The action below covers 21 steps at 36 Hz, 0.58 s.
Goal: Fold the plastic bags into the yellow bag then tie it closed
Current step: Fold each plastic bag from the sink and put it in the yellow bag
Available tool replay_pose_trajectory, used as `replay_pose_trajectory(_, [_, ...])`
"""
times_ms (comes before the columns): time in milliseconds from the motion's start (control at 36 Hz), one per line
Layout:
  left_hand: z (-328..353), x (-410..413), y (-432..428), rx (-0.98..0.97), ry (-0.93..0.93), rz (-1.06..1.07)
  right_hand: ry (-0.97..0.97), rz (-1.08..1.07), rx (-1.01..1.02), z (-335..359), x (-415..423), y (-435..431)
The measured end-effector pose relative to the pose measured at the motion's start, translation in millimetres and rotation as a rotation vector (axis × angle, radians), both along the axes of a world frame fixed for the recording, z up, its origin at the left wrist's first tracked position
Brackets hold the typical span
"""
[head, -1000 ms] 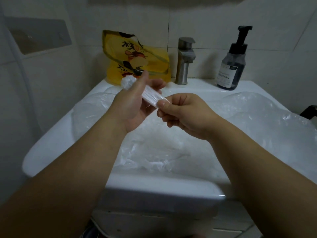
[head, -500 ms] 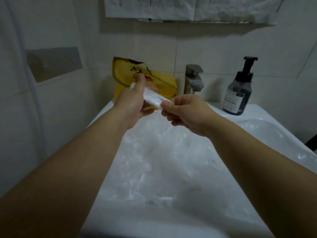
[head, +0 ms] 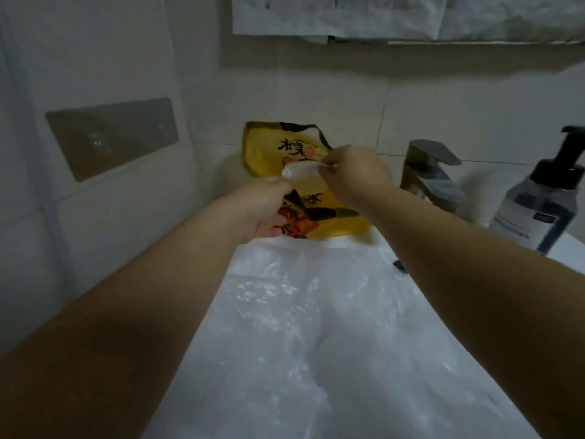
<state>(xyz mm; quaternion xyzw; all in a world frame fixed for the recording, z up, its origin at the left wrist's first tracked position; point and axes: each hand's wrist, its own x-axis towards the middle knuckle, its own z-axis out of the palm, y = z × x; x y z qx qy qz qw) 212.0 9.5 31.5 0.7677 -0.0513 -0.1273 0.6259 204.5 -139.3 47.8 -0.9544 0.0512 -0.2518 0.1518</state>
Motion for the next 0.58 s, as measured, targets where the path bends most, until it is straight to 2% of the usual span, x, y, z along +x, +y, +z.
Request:
replay_pose_trajectory(139, [3, 19, 3, 0.006, -0.132, 0.062, 0.07, 0.059, -0.079, 1, 24, 8])
replay_pose_trajectory(222, [4, 22, 9, 0.001, -0.207, 0.03, 0.259, 0.113, -0.151, 1, 30, 17])
replay_pose_trajectory(278, [5, 22, 13, -0.009, -0.257, 0.016, 0.41, 0.057, -0.188, 3, 31, 25])
replay_pose_trajectory(361, [6, 21, 16, -0.107, -0.245, 0.001, 0.499, 0.12, -0.31, 3, 34, 24])
replay_pose_trajectory(389, [7, 21, 16, -0.155, -0.216, -0.002, 0.476, 0.138, -0.346, 5, 32, 22])
replay_pose_trajectory(444, [8, 21, 14, -0.256, -0.157, -0.014, 0.451, 0.126, -0.133, 13, 24, 24])
replay_pose_trajectory(500, [8, 22, 12, -0.339, -0.134, -0.016, 0.273, 0.226, 0.036, 26, 10, 23])
replay_pose_trajectory(583, [5, 27, 10, -0.321, -0.165, 0.034, 0.301, 0.358, -0.008, 36, -9, 22])
